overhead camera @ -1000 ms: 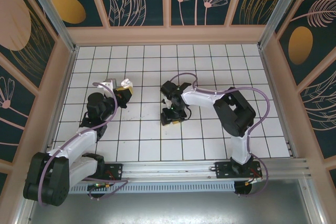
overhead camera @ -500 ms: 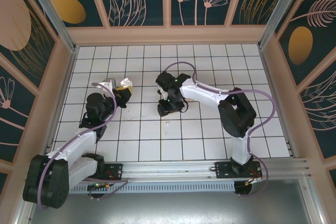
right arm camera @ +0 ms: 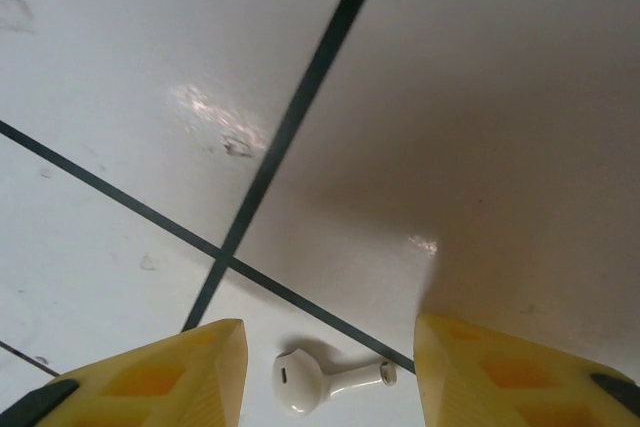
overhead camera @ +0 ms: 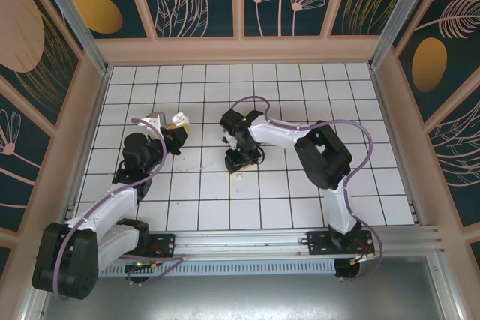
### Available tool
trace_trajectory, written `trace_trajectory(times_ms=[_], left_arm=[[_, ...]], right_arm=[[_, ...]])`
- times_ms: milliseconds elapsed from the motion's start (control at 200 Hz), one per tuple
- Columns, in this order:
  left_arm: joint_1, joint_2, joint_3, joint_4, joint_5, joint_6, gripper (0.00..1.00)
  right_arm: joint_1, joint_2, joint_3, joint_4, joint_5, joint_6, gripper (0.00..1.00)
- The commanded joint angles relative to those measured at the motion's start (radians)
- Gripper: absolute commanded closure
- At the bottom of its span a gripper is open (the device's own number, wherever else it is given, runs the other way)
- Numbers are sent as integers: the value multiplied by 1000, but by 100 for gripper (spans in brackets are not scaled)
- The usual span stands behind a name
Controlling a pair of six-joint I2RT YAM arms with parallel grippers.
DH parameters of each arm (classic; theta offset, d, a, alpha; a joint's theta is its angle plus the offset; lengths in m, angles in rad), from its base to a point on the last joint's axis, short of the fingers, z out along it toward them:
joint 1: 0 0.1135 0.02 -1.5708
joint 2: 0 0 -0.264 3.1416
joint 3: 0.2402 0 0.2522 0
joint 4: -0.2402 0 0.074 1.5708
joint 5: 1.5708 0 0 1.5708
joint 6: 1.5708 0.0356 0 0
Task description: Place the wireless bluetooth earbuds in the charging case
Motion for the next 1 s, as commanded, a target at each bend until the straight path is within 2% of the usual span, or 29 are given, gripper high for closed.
trace_trajectory(times_ms=[0, 556, 771, 891, 991], left_arm=[[5, -5, 17, 9, 4, 0, 83], [7, -9, 5, 16, 7, -7, 83], [5, -17, 0, 13, 7, -9, 83], [6, -24, 1, 6, 5, -8, 83], [6, -25, 4, 4, 7, -7, 83]], right_arm=[[-4, 6, -50, 14, -29, -24, 53], [36, -114, -131, -47, -112, 28, 59], [31, -156, -49, -100, -11, 59, 58], [38, -163, -20, -93, 42, -2, 57], [52, -200, -50, -19, 75, -157, 55]])
